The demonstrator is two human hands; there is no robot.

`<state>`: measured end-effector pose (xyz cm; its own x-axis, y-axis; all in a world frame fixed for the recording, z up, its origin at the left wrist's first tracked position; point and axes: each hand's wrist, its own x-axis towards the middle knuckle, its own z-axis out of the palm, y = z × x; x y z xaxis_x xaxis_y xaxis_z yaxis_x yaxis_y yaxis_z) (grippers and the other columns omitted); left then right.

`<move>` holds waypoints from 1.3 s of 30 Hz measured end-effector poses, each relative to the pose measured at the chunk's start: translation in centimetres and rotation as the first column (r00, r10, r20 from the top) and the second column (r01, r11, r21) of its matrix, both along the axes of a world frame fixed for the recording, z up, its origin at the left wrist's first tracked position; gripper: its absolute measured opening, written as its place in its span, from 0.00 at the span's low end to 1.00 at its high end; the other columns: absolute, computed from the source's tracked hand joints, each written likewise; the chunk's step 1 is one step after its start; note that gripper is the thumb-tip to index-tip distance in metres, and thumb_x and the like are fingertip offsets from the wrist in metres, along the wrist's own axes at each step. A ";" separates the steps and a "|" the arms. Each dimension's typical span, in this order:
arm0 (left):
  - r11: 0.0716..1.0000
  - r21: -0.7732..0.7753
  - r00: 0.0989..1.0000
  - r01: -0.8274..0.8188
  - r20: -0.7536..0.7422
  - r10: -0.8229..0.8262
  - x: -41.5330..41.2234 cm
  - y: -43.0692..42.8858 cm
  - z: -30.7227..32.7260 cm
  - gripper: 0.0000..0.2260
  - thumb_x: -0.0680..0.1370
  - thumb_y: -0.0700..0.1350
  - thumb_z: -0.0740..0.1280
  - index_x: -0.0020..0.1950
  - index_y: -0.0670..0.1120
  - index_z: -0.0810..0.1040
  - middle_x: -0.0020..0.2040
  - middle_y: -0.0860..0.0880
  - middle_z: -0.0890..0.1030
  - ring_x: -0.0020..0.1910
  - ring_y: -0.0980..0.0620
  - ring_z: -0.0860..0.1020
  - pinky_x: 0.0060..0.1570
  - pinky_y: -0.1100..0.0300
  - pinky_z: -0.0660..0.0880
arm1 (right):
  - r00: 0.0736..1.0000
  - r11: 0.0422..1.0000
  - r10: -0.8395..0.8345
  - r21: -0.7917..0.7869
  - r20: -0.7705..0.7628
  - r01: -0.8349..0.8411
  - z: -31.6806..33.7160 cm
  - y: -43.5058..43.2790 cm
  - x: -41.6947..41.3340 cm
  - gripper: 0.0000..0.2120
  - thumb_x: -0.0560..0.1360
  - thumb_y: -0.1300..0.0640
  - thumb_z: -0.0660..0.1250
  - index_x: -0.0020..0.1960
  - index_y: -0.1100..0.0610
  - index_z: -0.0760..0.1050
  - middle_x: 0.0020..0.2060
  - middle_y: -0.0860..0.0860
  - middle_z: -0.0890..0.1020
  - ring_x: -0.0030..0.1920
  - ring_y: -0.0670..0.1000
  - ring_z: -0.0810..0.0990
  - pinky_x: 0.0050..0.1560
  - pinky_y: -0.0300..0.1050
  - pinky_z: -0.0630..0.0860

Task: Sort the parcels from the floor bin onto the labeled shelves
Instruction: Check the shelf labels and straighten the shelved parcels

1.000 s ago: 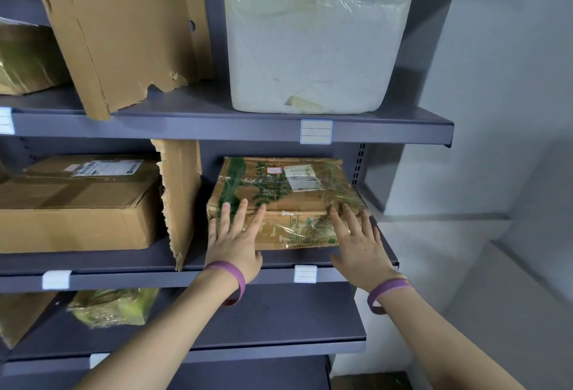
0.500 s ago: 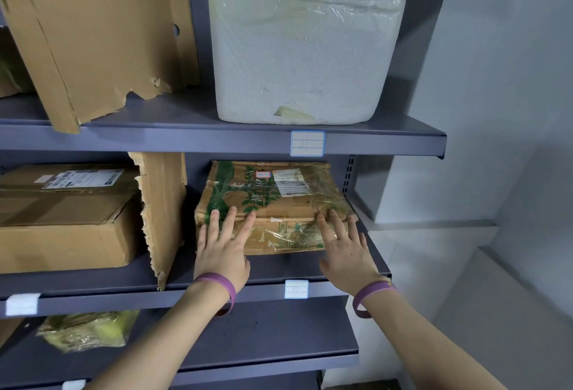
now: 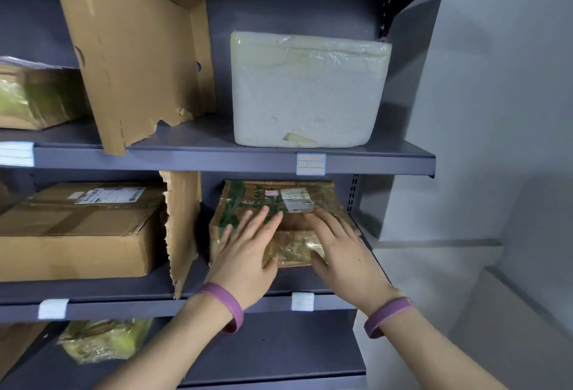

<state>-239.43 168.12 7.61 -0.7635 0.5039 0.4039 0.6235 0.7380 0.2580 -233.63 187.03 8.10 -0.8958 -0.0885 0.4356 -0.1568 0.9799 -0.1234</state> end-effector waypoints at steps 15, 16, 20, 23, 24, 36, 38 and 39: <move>0.976 0.207 0.964 -0.072 -0.237 0.121 -0.5 -2.3 11.6 0.35 0.77 0.45 0.63 0.76 0.61 0.47 0.78 0.50 0.40 0.77 0.44 0.43 0.74 0.44 0.48 | 0.917 0.992 -0.122 -0.071 -0.380 0.102 11.8 1.4 0.9 0.34 0.73 0.72 0.57 0.77 0.59 0.56 0.78 0.59 0.53 0.76 0.64 0.50 0.77 0.58 0.47; 0.978 0.198 0.963 -0.073 -0.242 0.120 -0.8 -2.3 11.7 0.35 0.77 0.45 0.64 0.76 0.61 0.46 0.78 0.50 0.39 0.77 0.43 0.43 0.74 0.44 0.48 | 0.926 0.991 -0.132 -0.064 -0.354 0.117 12.1 1.6 0.6 0.36 0.72 0.73 0.56 0.78 0.57 0.54 0.78 0.58 0.51 0.76 0.65 0.48 0.77 0.60 0.47; 0.980 0.188 0.966 -0.058 -0.239 0.103 -1.8 -1.5 11.9 0.36 0.76 0.45 0.65 0.76 0.62 0.46 0.77 0.49 0.37 0.76 0.42 0.46 0.74 0.45 0.49 | 0.961 0.986 -0.165 -0.069 -0.222 0.153 12.4 2.4 -0.8 0.41 0.73 0.72 0.55 0.79 0.47 0.46 0.79 0.49 0.43 0.75 0.71 0.43 0.73 0.67 0.56; 0.981 0.185 0.975 -0.061 -0.199 0.098 -2.5 -0.9 11.8 0.37 0.76 0.45 0.64 0.75 0.64 0.44 0.77 0.50 0.35 0.76 0.41 0.49 0.74 0.46 0.46 | 0.969 0.985 -0.171 -0.037 -0.181 0.167 12.3 2.9 -1.8 0.42 0.73 0.71 0.55 0.78 0.43 0.45 0.78 0.45 0.40 0.75 0.71 0.43 0.71 0.67 0.61; 0.983 0.172 0.976 -0.065 -0.193 0.098 -2.7 -0.7 11.7 0.38 0.76 0.45 0.63 0.75 0.64 0.42 0.77 0.50 0.34 0.76 0.42 0.50 0.74 0.47 0.44 | 0.969 0.986 -0.169 -0.030 -0.178 0.166 12.2 3.1 -2.0 0.42 0.73 0.71 0.56 0.78 0.43 0.45 0.78 0.45 0.39 0.76 0.71 0.44 0.70 0.67 0.62; 0.988 -0.080 0.990 -0.135 0.040 0.139 -6.0 -0.1 13.9 0.49 0.71 0.54 0.70 0.72 0.63 0.31 0.77 0.42 0.35 0.75 0.37 0.44 0.72 0.49 0.40 | 0.983 0.990 -0.094 0.087 -0.156 0.108 13.0 3.8 -4.2 0.44 0.67 0.72 0.61 0.78 0.53 0.50 0.78 0.50 0.38 0.67 0.61 0.66 0.48 0.51 0.75; 0.986 -0.100 0.986 -0.132 0.093 0.142 -6.6 0.0 14.5 0.52 0.69 0.58 0.72 0.73 0.63 0.31 0.77 0.42 0.36 0.75 0.36 0.44 0.73 0.48 0.44 | 0.988 0.989 -0.092 0.100 -0.128 0.105 13.2 3.9 -4.6 0.43 0.67 0.71 0.61 0.78 0.54 0.49 0.78 0.50 0.36 0.68 0.62 0.65 0.47 0.50 0.73; 0.986 -0.099 0.984 -0.130 0.111 0.141 -6.8 0.1 14.6 0.53 0.68 0.59 0.73 0.73 0.63 0.31 0.77 0.42 0.36 0.75 0.35 0.43 0.73 0.47 0.46 | 0.990 0.990 -0.095 0.095 -0.108 0.105 13.3 3.9 -4.7 0.44 0.67 0.71 0.61 0.78 0.53 0.49 0.78 0.49 0.35 0.71 0.63 0.63 0.47 0.49 0.72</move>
<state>-246.22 168.22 22.25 -0.8667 0.4229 0.2645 0.4853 0.8376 0.2509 -238.37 190.92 21.37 -0.8530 -0.0485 0.5196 -0.0640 0.9979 -0.0120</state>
